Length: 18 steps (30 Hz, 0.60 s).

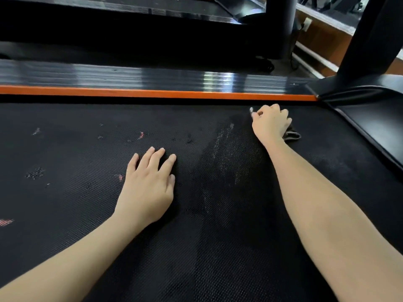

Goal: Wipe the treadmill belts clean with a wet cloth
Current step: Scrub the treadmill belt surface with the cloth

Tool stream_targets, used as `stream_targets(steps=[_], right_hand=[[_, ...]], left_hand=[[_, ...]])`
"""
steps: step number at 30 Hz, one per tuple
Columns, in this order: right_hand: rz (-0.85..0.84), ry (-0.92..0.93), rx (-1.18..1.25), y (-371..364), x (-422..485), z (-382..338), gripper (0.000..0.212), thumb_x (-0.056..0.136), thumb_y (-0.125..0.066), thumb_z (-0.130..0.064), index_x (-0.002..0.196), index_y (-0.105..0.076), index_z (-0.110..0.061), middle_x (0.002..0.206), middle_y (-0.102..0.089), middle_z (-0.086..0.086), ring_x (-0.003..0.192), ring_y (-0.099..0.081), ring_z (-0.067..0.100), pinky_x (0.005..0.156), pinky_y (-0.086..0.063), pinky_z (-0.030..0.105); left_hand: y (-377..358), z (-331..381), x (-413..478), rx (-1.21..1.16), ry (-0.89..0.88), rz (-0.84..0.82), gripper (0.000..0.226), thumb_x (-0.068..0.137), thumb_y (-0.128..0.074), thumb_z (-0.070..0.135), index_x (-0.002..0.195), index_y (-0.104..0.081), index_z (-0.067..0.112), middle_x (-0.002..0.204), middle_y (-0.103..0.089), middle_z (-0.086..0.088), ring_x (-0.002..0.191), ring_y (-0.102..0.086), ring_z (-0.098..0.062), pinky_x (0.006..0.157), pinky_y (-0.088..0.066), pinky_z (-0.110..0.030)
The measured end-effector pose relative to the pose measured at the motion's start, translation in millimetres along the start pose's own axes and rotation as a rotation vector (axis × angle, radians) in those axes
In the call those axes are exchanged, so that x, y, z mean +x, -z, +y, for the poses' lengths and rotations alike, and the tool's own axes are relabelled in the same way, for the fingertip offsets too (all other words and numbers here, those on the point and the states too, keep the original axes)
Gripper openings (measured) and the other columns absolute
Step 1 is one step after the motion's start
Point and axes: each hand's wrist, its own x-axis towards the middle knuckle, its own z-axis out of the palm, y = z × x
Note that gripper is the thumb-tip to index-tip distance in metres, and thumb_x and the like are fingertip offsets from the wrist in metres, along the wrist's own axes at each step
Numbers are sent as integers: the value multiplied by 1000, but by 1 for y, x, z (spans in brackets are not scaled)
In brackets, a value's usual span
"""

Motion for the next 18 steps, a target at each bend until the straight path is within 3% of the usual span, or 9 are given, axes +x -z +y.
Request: stream_targets(steps=[4, 11, 15, 18], right_hand=[[28, -39, 25, -4, 6, -31, 34, 98, -45, -38, 113, -63, -14, 123, -56, 12, 115, -45, 35, 97, -31, 44], [-43, 487, 196, -10, -48, -146, 27, 96, -49, -36, 99, -68, -18, 106, -63, 2, 102, -51, 30, 84, -35, 38], [-109, 652, 235, -7, -55, -132, 29, 94, -51, -45, 106, -67, -23, 114, -61, -5, 107, -49, 26, 86, -34, 38], [-121, 616, 70, -9, -52, -113, 47, 89, -43, -64, 120, -60, -33, 129, -53, -6, 115, -45, 26, 92, -33, 44]], left_hand=[[0, 1, 0, 6, 2, -2, 66, 86, -15, 41, 137, -48, 17, 143, -45, -11, 139, -30, -28, 114, -17, -48], [2, 2, 0, -3, 10, -7, 71, 83, -8, 44, 141, -43, 19, 147, -39, -8, 142, -23, -25, 115, -11, -45], [4, 0, -1, -24, 6, -10, 71, 83, -9, 44, 140, -44, 20, 147, -40, -8, 142, -24, -25, 115, -11, -45], [4, 1, 0, -22, 5, -15, 71, 84, -9, 45, 140, -44, 20, 147, -40, -7, 142, -24, -25, 115, -11, -45]])
